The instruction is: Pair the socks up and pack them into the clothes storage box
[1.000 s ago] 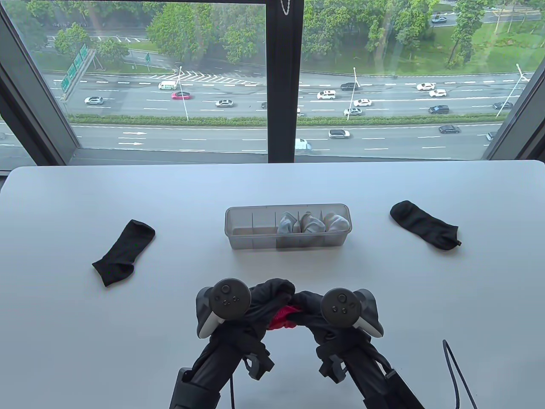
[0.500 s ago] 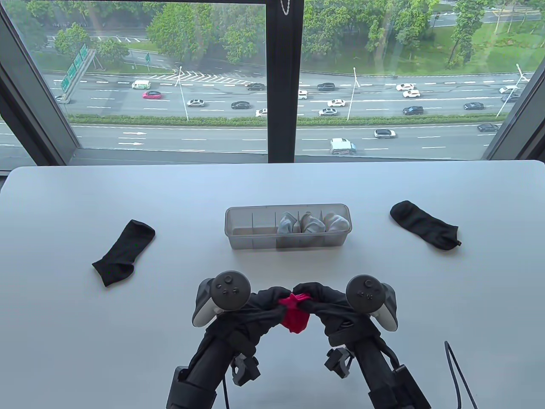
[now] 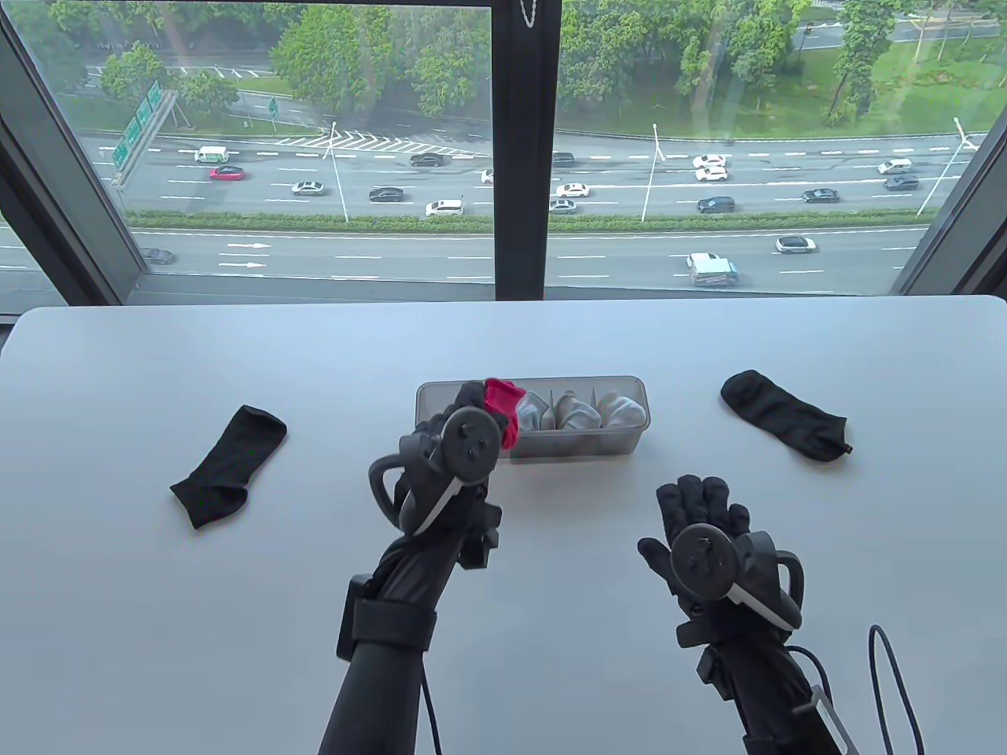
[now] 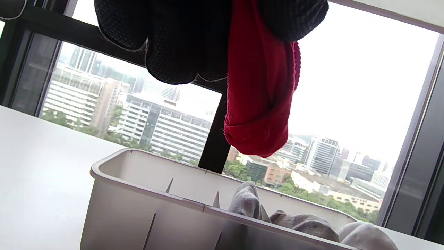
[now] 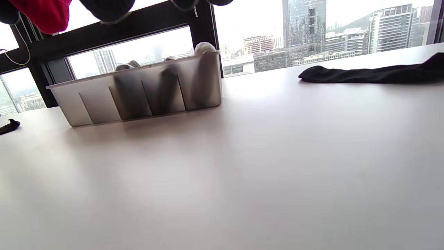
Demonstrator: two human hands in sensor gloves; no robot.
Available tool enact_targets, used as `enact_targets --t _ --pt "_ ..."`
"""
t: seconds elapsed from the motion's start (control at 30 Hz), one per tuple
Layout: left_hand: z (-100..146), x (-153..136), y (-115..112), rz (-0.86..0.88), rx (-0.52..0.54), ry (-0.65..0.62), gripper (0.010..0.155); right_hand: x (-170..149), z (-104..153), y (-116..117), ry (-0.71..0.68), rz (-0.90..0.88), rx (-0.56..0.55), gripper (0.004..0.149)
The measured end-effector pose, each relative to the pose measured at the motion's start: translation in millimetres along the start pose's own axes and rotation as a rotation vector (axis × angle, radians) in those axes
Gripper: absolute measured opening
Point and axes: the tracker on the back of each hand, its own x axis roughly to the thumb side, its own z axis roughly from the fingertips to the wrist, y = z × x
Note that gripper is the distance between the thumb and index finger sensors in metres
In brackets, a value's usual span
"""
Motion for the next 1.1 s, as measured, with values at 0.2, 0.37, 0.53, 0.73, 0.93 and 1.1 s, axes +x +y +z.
enact_targets --t 0.2,0.37,0.53,0.73,0.93,1.1 --pt "-42.3 7.5 -51.5 -0.127 -0.099 0.111 0.053 4.9 2.7 6.2 0.025 0.006 0.025 0.074" --pt "-56.5 -0.5 -90.3 -0.256 -0.151 0.158 0.053 0.1 1.7 4.0 0.041 -0.008 0.012 0.074" --pt "-56.9 -4.5 -107.7 -0.296 -0.259 0.114 0.057 0.2 0.3 3.0 0.04 -0.01 0.016 0.074" --pt "-57.7 -59.3 -71.8 -0.243 -0.246 0.233 0.072 7.2 4.1 0.5 0.003 -0.011 -0.009 0.074" --pt "-46.5 -182.2 -37.8 -0.33 -0.435 0.392 0.076 9.2 6.1 -1.9 -0.01 -0.025 -0.025 0.074" --pt "-25.3 -270.3 -34.1 -0.333 -0.539 0.537 0.078 7.8 6.1 1.7 -0.004 -0.011 -0.007 0.073"
